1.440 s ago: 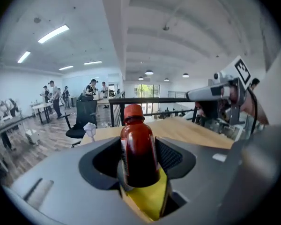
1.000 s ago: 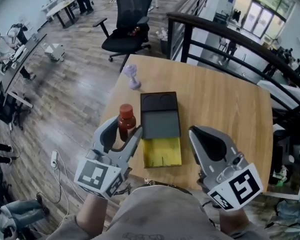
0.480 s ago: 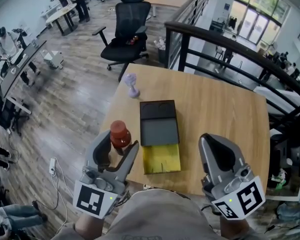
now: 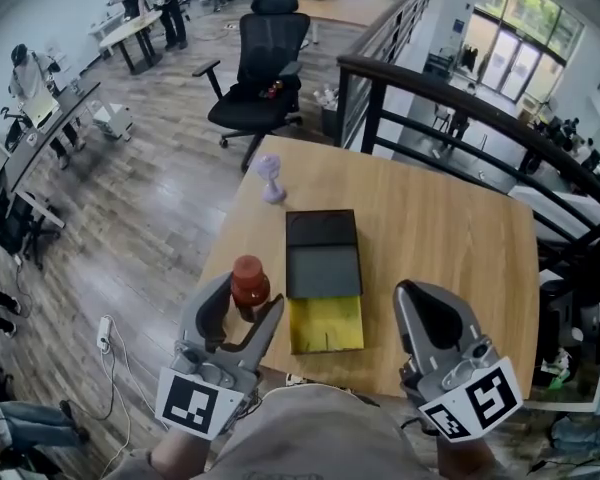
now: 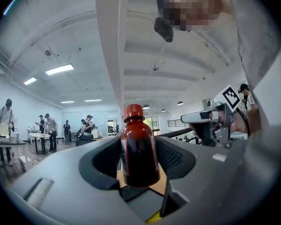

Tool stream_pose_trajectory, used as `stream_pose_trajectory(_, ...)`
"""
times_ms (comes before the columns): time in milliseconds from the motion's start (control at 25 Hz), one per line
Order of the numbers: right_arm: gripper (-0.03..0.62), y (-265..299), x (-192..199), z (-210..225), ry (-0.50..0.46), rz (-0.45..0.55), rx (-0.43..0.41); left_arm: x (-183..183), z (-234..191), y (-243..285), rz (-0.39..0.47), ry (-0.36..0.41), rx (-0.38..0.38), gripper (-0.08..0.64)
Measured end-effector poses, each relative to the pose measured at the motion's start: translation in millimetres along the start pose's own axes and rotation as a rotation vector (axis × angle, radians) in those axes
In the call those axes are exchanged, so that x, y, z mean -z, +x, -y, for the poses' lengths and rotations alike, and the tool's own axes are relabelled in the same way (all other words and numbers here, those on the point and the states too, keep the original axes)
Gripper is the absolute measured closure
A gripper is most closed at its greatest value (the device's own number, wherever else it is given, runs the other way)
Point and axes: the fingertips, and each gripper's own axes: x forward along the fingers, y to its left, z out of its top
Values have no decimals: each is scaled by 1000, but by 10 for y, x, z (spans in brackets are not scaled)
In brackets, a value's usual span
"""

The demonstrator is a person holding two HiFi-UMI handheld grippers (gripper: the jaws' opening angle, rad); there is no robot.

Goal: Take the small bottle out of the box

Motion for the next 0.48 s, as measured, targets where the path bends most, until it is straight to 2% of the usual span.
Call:
stream_pose_trajectory(320, 581, -46, 13, 14, 33, 7, -8, 41, 86, 0, -16, -29, 11, 331)
stream_pose_trajectory(480, 581, -84, 51, 40, 34, 2, -6, 9, 131, 24, 22, -44, 27, 331)
